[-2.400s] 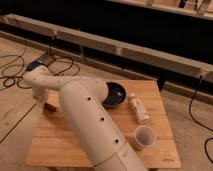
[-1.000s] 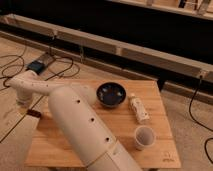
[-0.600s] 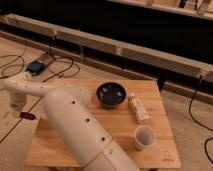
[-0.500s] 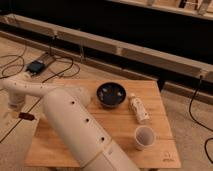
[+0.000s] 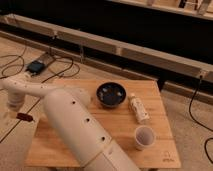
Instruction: Drag the pepper across the table
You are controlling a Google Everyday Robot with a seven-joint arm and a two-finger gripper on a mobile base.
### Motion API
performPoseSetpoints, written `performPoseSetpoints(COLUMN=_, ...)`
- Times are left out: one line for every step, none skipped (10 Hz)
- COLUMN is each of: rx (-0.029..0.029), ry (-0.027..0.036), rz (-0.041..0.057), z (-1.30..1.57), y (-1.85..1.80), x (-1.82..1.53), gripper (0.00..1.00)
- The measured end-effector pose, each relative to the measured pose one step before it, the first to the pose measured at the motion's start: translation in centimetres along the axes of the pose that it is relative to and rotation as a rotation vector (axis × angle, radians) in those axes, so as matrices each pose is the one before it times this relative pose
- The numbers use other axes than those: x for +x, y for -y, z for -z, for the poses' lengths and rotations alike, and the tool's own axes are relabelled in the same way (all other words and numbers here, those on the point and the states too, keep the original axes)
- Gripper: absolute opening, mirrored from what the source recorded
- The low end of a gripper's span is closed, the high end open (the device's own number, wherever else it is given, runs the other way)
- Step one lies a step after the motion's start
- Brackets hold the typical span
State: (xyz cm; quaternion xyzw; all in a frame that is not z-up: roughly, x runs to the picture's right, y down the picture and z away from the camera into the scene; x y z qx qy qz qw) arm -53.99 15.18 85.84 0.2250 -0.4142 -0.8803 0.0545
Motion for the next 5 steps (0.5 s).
performPoseSetpoints(rx=-0.00011, ry=0.00001, rz=-0.00077, z=0.027, y=-0.028, x=-0.039, gripper=0.8)
performPoseSetpoints(rx=0.00127, ry=0.00051, rz=0.00129, z=-0.089, y=0.095, x=0.067, gripper=0.8)
performPoseSetpoints(rx=0.00047, ry=-0.00062, rz=0.00006, z=-0.002, y=0.025, x=0.032, gripper=0.8)
performPoseSetpoints(rx=-0.00016, ry=-0.00005, rz=-0.00014, z=0.009, y=-0.011, x=-0.007, gripper=0.8)
performPoseSetpoints(rx=-0.00014, ry=-0.00008, rz=-0.00029, z=0.013, y=-0.015, x=-0.013, gripper=0.8)
